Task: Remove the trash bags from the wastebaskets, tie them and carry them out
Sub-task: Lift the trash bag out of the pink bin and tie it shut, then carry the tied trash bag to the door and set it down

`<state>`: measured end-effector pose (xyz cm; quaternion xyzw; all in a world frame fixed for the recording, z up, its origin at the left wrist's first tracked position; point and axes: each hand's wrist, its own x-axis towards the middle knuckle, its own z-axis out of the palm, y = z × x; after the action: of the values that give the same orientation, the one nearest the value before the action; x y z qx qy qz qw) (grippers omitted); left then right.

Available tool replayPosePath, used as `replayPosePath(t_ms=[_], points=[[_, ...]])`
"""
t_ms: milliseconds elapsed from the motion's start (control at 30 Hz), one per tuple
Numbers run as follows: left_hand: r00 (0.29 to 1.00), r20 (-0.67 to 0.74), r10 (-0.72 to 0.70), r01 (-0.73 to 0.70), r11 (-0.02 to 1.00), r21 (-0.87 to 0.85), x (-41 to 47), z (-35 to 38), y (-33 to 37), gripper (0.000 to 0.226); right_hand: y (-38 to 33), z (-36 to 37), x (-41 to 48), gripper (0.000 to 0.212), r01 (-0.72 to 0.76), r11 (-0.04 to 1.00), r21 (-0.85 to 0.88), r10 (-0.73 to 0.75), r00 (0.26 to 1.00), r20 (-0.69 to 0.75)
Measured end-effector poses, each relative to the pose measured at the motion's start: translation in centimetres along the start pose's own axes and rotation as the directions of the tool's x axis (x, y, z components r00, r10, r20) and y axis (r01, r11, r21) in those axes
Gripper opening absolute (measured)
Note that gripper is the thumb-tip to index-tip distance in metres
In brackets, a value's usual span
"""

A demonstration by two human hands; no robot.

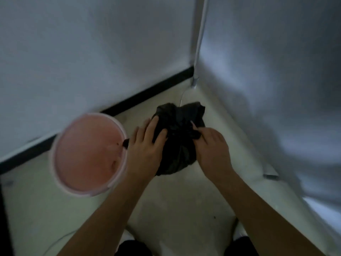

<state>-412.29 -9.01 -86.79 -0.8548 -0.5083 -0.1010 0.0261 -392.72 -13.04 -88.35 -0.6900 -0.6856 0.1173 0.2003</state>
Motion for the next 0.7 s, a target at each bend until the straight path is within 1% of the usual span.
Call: replayPosePath(t_ms=[33, 67, 100, 133, 233, 267, 333, 367, 433, 500, 567, 600, 667, 700], points=[[1.000, 0.002, -0.003, 0.003, 1.000, 0.003, 0.6, -4.3, 0.3, 0.022, -1.7, -4.5, 0.2, 0.047, 0.026, 0.997, -0.073, -0.026, 1.000, 0.010], [0.999, -0.034, 0.033, -0.032, 0.999, 0.017, 1.4, -8.7, 0.6, 0.020, -3.3, -8.5, 0.4, 0.051, 0.046, 0.993, -0.108, -0.045, 0.999, 0.010], [0.999, -0.038, 0.038, -0.036, 0.999, 0.028, 2.4, -13.3, 0.9, 0.020, -5.0, -12.8, 0.5, 0.055, 0.045, 0.989, -0.140, -0.046, 0.999, -0.002], [0.996, -0.047, 0.070, -0.068, 0.997, 0.049, 3.2, -17.7, 1.4, 0.022, -6.8, -17.5, 0.6, 0.057, 0.073, 0.985, -0.158, -0.079, 0.996, -0.034], [0.991, -0.010, 0.135, -0.134, 0.989, 0.059, 4.8, -32.1, 4.0, 0.025, -11.8, -31.7, 0.1, 0.062, 0.156, 0.971, -0.180, -0.163, 0.986, -0.028], [0.983, -0.043, 0.177, -0.174, 0.983, 0.060, 5.2, -36.3, 4.9, 0.028, -13.1, -35.9, -0.3, 0.060, 0.165, 0.965, -0.202, -0.180, 0.982, -0.062], [0.973, -0.107, 0.206, -0.198, 0.977, 0.076, 6.4, -42.3, 6.4, 0.029, -15.0, -42.0, -0.8, 0.045, 0.140, 0.964, -0.224, -0.172, 0.977, -0.129], [0.962, -0.150, 0.227, -0.219, 0.973, 0.068, 7.0, -46.0, 7.3, 0.030, -16.0, -45.8, -1.5, 0.041, 0.123, 0.958, -0.259, -0.167, 0.973, -0.157], [0.929, -0.237, 0.284, -0.284, 0.958, 0.036, 7.6, -50.1, 9.2, 0.033, -17.0, -50.8, -3.1, 0.044, 0.091, 0.941, -0.327, -0.158, 0.970, -0.183], [0.881, -0.324, 0.344, -0.365, 0.931, -0.004, 7.8, -52.8, 11.3, 0.028, -18.0, -54.8, -5.7, 0.057, 0.038, 0.912, -0.408, -0.130, 0.971, -0.200], [0.808, -0.412, 0.421, -0.476, 0.879, -0.035, 7.5, -54.4, 13.4, 0.026, -18.9, -57.6, -9.3, 0.061, -0.085, 0.884, -0.460, -0.046, 0.963, -0.266], [0.776, -0.435, 0.457, -0.535, 0.842, -0.070, 7.0, -55.3, 14.8, 0.026, -19.6, -58.6, -11.8, 0.062, -0.170, 0.868, -0.467, 0.019, 0.950, -0.311], [0.720, -0.473, 0.507, -0.622, 0.774, -0.118, 5.9, -56.6, 17.3, 0.026, -20.4, -59.4, -16.5, 0.060, -0.295, 0.833, -0.468, 0.091, 0.908, -0.410], [0.679, -0.485, 0.551, -0.684, 0.715, -0.145, 4.9, -57.5, 19.2, 0.026, -21.1, -59.9, -19.6, 0.056, -0.383, 0.799, -0.463, 0.148, 0.873, -0.465]])
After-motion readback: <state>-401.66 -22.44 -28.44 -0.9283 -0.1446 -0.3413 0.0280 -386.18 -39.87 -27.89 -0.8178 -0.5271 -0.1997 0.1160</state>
